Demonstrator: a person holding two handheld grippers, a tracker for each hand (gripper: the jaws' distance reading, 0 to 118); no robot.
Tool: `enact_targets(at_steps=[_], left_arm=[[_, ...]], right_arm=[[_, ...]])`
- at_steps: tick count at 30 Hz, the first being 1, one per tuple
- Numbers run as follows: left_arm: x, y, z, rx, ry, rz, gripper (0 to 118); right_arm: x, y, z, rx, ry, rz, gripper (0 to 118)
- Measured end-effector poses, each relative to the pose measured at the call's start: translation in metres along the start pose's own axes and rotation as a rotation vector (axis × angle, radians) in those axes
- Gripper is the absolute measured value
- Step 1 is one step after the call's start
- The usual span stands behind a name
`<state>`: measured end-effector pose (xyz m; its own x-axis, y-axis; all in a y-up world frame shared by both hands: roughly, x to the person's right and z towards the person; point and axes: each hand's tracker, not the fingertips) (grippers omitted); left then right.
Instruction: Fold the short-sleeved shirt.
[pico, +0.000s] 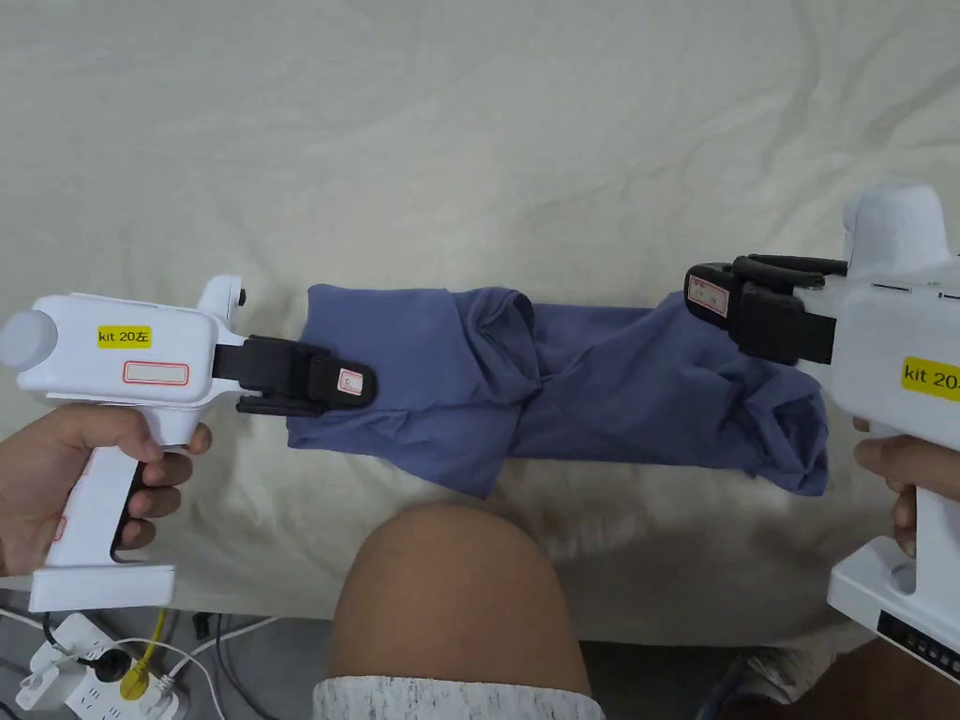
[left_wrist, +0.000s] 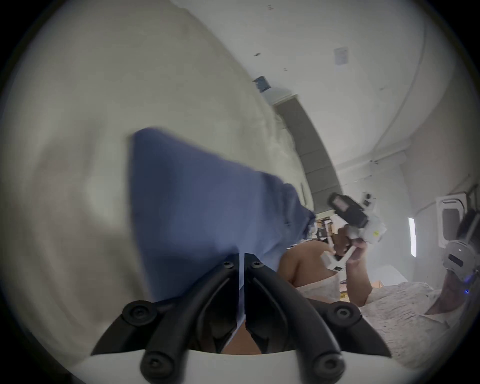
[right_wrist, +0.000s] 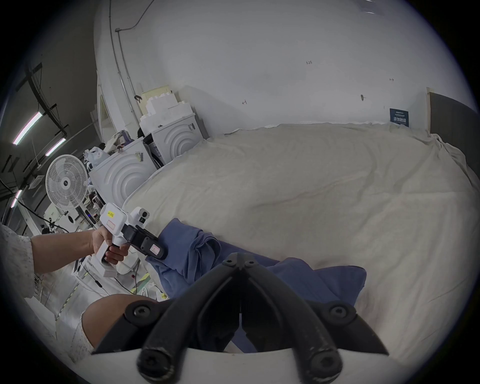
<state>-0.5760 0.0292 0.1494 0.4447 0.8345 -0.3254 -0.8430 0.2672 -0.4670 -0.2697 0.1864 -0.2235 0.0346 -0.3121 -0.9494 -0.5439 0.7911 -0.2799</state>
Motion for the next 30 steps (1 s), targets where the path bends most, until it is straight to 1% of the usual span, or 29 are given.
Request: enact_targets(at_steps=[2, 4, 5, 6, 9, 11, 12, 13, 18, 19, 20, 21, 22, 23, 24, 25, 28, 30], left_arm=[[0.000, -0.006, 0.018, 0.006, -0.034, -0.002, 4], [0.006, -0.010, 0.044, 0.074, -0.110, -0.037, 4], [0.008, -0.011, 0.053, 0.080, -0.100, -0.053, 4], [0.005, -0.012, 0.063, 0.090, -0.044, -0.079, 4], [-0.014, -0.011, 0.078, 0.093, -0.017, 0.006, 4], [-0.021, -0.009, 0.081, 0.107, 0.061, -0.030, 4], [-0.025, -0.008, 0.082, 0.103, 0.038, -0.031, 4], [-0.026, -0.005, 0.080, 0.098, -0.022, -0.003, 4], [-0.033, 0.005, 0.072, 0.131, -0.098, -0.023, 4], [-0.036, 0.007, 0.071, 0.141, -0.123, -0.028, 10], [-0.040, 0.010, 0.068, 0.140, -0.133, -0.011, 26], [-0.044, 0.012, 0.066, 0.142, -0.144, 0.001, 56], [-0.050, 0.013, 0.064, 0.134, -0.170, 0.009, 77], [-0.054, 0.015, 0.062, 0.115, -0.212, 0.022, 92], [-0.057, 0.016, 0.059, 0.110, -0.249, 0.024, 100], [-0.060, 0.018, 0.058, 0.108, -0.308, 0.030, 103], [-0.067, 0.027, 0.054, 0.106, -0.313, 0.024, 103], [-0.072, 0.032, 0.049, 0.106, -0.375, 0.045, 103]], right_arm=[[-0.001, 0.001, -0.003, -0.017, 0.012, 0.004, 0], [-0.006, 0.003, -0.007, -0.023, 0.019, 0.018, 0], [-0.007, 0.004, -0.011, -0.030, 0.029, 0.022, 0], [-0.010, 0.005, -0.016, -0.046, 0.046, 0.025, 0], [-0.017, 0.002, -0.038, -0.073, 0.074, 0.041, 0], [-0.022, 0.000, -0.050, -0.085, 0.086, 0.046, 0], [-0.025, -0.001, -0.056, -0.090, 0.095, 0.044, 0], [-0.027, -0.002, -0.060, -0.097, 0.106, 0.039, 0], [-0.032, -0.007, -0.073, -0.132, 0.109, 0.049, 0], [-0.031, -0.007, -0.075, -0.137, 0.104, 0.050, 0], [-0.030, -0.007, -0.076, -0.141, 0.096, 0.049, 0], [-0.028, -0.006, -0.076, -0.143, 0.092, 0.046, 0], [-0.025, -0.006, -0.077, -0.147, 0.087, 0.040, 0], [-0.024, -0.006, -0.078, -0.149, 0.080, 0.040, 0], [-0.022, -0.006, -0.079, -0.151, 0.078, 0.039, 0], [-0.020, -0.005, -0.080, -0.153, 0.076, 0.036, 0], [-0.017, -0.006, -0.086, -0.164, 0.067, 0.032, 0], [-0.017, -0.007, -0.089, -0.175, 0.077, 0.034, 0]])
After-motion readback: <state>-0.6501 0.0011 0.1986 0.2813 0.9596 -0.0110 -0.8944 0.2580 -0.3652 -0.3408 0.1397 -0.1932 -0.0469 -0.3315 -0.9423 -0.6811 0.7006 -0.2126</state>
